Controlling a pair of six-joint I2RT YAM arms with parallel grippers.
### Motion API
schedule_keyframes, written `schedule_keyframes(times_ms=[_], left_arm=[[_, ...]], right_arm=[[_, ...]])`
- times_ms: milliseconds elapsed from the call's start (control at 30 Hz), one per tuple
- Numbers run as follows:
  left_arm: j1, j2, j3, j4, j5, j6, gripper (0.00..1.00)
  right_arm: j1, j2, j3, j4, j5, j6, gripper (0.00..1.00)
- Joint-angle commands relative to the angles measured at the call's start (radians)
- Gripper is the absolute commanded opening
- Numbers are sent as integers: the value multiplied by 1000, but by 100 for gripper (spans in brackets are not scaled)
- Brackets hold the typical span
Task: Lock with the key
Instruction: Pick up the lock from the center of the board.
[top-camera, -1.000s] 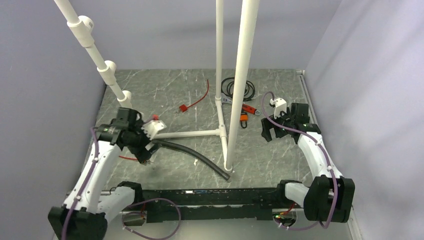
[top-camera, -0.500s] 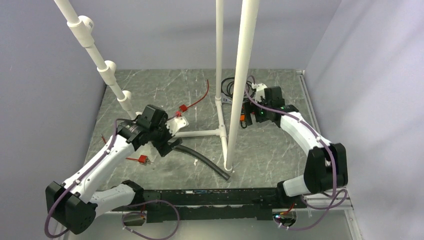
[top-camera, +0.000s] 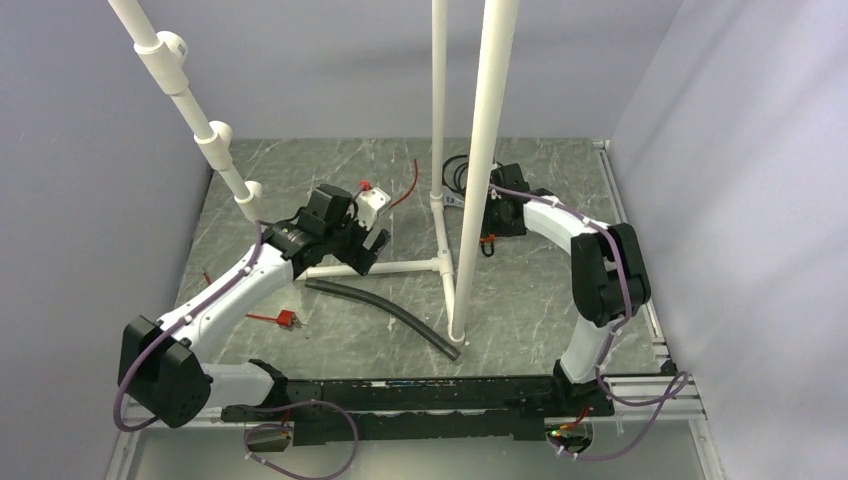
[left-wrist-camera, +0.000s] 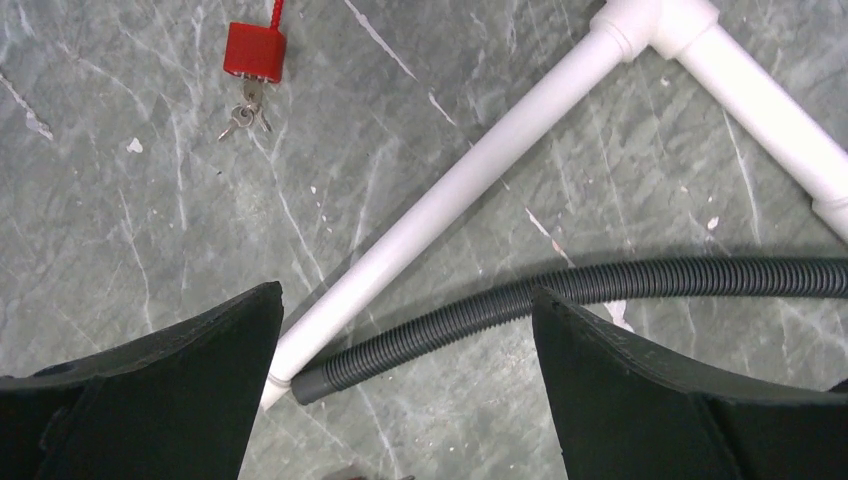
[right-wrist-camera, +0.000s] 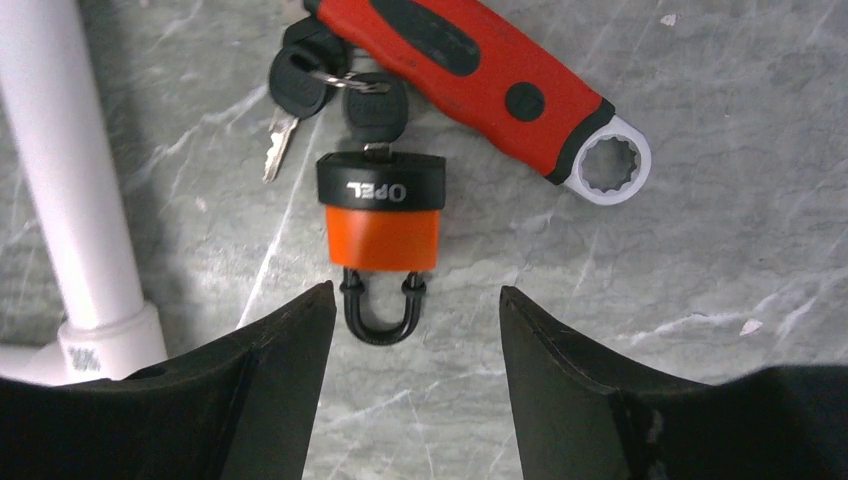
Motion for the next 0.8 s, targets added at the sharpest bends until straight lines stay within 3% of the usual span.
schedule_keyframes(times_ms=[0, 467, 500, 600, 767], left_arm=[[-13, 25, 23, 124, -34, -83, 99], [-18, 122, 53, 174, -96, -127, 99], [-18, 129, 58, 172, -96, -129, 99], [-18, 140, 59, 179, -60, -122, 99], [-18, 177, 110, 137, 48, -104, 99]], right_arm=[[6, 67, 90, -36, 47, 96, 63], [12, 221, 186, -81, 16, 179, 68], [12, 222, 184, -79, 17, 184, 65], [13, 232, 193, -85, 29, 196, 44], [9, 192, 184, -93, -6, 225, 26]])
